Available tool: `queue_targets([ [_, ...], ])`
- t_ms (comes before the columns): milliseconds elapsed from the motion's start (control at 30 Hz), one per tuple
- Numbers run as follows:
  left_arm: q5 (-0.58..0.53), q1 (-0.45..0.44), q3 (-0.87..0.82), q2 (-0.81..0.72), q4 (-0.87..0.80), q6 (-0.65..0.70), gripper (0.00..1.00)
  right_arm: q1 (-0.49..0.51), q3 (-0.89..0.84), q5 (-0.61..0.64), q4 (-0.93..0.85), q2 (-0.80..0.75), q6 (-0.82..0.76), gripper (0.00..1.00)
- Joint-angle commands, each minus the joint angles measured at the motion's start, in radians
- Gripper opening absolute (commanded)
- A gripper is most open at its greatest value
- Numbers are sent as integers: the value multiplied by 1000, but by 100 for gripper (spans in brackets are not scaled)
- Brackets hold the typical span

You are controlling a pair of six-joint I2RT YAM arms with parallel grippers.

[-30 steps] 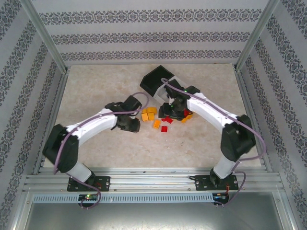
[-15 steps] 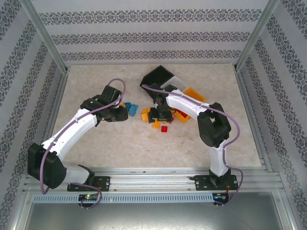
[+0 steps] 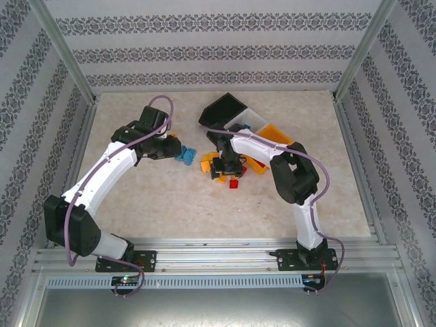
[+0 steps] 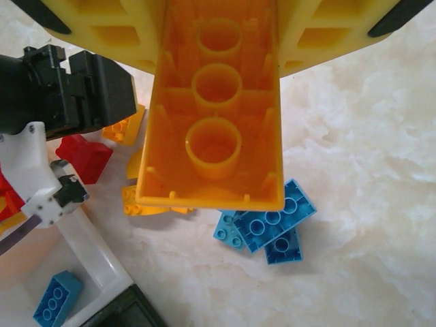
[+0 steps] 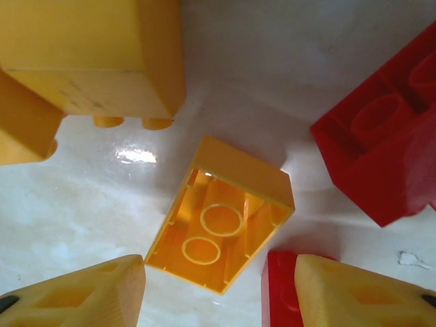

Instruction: Sort the legos into containers by color

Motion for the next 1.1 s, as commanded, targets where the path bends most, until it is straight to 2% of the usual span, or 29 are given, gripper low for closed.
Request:
queue_targets([
  [0,22,15,45,17,-5,20,35,13,22,18,1,24,11,59],
  [200,39,21,80,48,0,22,35,11,10,35,20,35,28,56],
  [633,94,23,153,154,52,23,35,5,-55,41,75,-61,40,28],
  [833,137,22,177,214,123,-5,35,-32,-157,32,121,-218,66,25],
  [1067,290,23,245,367,351,-141,35,-121,-376,-49,196,-483,141,24],
])
